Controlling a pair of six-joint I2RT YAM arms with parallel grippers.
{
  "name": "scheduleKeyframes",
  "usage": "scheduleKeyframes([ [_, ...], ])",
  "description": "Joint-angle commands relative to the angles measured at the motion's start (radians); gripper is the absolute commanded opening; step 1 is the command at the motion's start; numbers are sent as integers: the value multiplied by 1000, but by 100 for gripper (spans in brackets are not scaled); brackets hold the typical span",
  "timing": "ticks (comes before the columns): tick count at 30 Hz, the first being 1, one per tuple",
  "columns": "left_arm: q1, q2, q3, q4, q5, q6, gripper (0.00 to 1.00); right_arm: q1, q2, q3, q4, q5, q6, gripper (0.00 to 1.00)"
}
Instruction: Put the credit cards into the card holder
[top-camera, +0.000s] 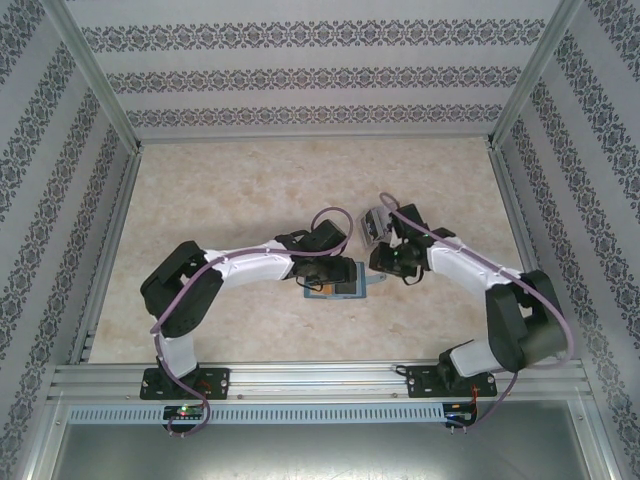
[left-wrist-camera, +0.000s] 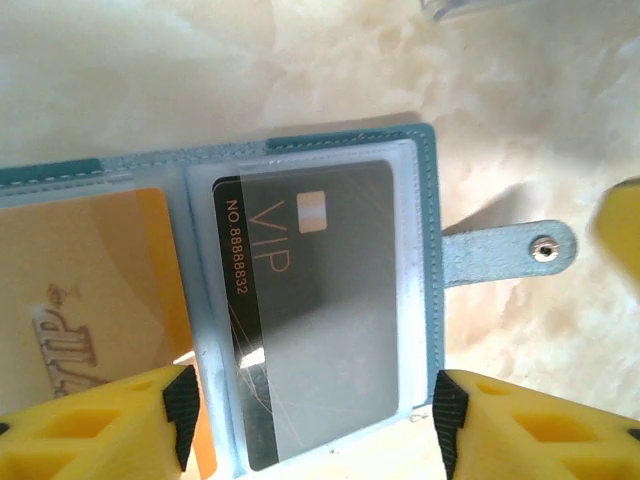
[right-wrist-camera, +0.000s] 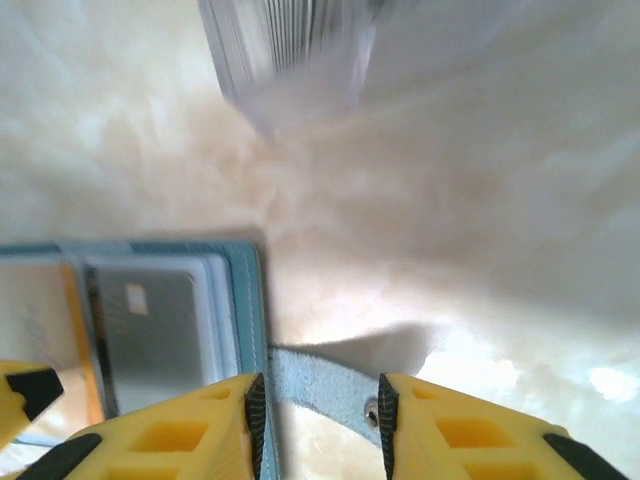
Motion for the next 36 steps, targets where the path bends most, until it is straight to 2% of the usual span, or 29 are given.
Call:
scheduleKeyframes([
  [1,5,-52,-20,32,-49,19,67,-31,-30,93,-87,79,-97,39],
  [7,44,-125,-69,57,-91,24,72,-39,105,311,-184,214,-223,39],
  [10,71,-157,-89,66,-97,26,75,-40,194,420,-247,253,-257,32],
  [12,89,-173,-103,59,-106,19,75,-31,209,456,-248,192,-265,31],
  [15,116,-200,-145,68,-121,-1,76,-17,203,434,-186,19,-217,29],
  [17,144,-204,-169,69,-104,-15,76,6,219,428,-178,-1,-192,29],
  [23,202,-214,-240,140,-35,-41,76,-6,283,527,-260,250,-280,32],
  [33,210,-203,-226,140,-32,-42,78,-14,445,672,-337,371,-350,34],
  [36,210,-209,-226,143,-31,-32,84,-5,479,695,-346,420,-368,35],
])
